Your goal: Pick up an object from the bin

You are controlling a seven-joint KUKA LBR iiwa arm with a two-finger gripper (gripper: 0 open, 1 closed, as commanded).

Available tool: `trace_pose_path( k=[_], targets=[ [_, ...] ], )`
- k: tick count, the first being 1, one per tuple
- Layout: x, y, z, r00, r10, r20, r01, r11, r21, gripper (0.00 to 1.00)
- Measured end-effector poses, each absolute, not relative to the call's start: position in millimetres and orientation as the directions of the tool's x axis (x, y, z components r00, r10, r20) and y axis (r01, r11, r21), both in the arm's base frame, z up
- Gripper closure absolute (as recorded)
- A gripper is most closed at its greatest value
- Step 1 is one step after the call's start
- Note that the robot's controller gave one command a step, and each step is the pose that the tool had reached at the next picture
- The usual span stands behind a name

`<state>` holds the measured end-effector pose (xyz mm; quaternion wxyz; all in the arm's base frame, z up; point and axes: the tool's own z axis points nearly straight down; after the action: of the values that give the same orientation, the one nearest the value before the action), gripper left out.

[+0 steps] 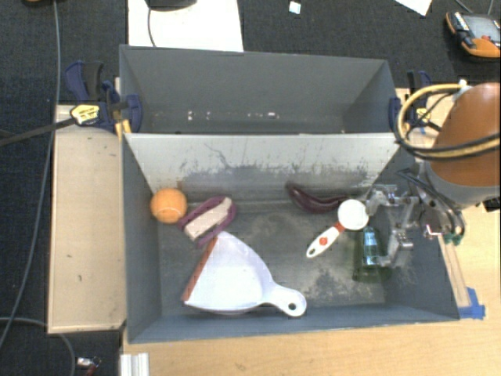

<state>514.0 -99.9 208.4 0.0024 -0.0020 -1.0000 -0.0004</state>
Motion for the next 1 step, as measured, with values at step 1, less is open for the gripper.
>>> trace_pose_path(
  k=[1],
  targets=[
    [515.7,-99.5,212.1,-1.000,-0.001,-0.003,-0.001,1.000,-0.001,0.00]
  ],
)
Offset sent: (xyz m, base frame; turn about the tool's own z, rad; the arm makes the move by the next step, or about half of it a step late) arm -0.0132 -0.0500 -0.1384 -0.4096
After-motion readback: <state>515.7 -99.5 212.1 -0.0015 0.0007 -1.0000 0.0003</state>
